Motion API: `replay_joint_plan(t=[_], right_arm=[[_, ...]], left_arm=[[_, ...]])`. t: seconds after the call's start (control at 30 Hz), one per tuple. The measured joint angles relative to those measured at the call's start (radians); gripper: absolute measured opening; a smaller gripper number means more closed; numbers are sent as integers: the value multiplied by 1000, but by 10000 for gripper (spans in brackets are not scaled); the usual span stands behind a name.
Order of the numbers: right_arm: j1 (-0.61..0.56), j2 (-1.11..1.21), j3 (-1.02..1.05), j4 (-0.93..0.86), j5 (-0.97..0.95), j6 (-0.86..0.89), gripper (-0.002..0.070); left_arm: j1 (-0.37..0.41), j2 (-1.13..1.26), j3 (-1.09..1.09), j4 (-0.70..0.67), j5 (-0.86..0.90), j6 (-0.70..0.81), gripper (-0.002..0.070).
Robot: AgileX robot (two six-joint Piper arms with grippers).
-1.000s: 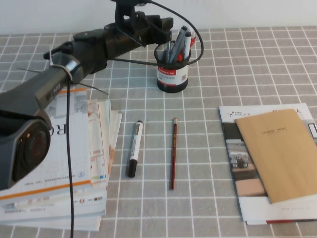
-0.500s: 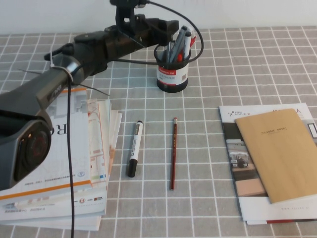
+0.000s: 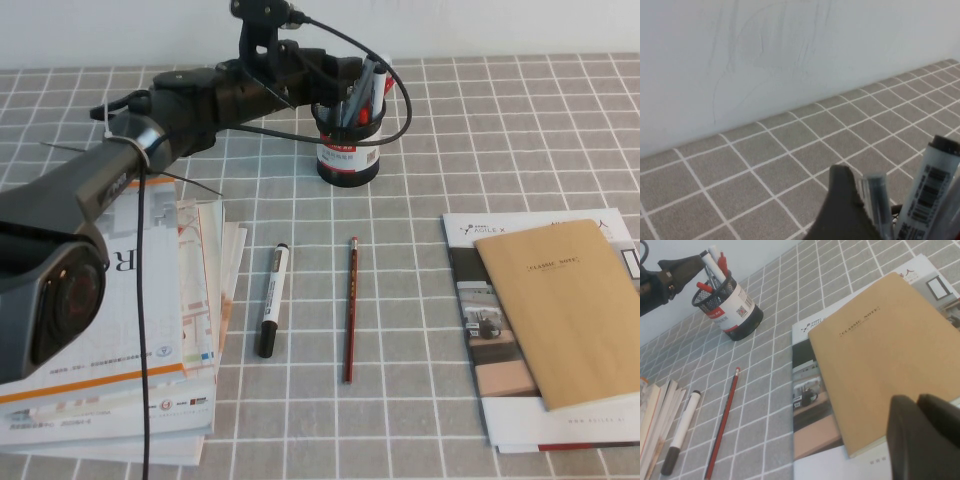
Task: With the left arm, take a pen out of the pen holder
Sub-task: 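Take a marker out of the pen holder and lay it on the table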
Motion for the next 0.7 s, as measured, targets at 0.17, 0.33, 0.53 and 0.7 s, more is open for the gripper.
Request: replay_joint_plan(t=[0.17, 0.33, 0.53, 0.7], right_arm=[[0, 0, 0, 0, 0, 0, -13], [0, 0, 0, 0, 0, 0, -13], [0, 0, 0, 0, 0, 0, -12], [0, 0, 0, 0, 0, 0, -13]], left_arm=[[30, 0, 0, 9, 13, -6, 398], [67, 0, 0, 12, 17, -28, 365], [69, 4, 0, 42, 65, -32, 360], [69, 29, -5, 49, 107, -38, 360]])
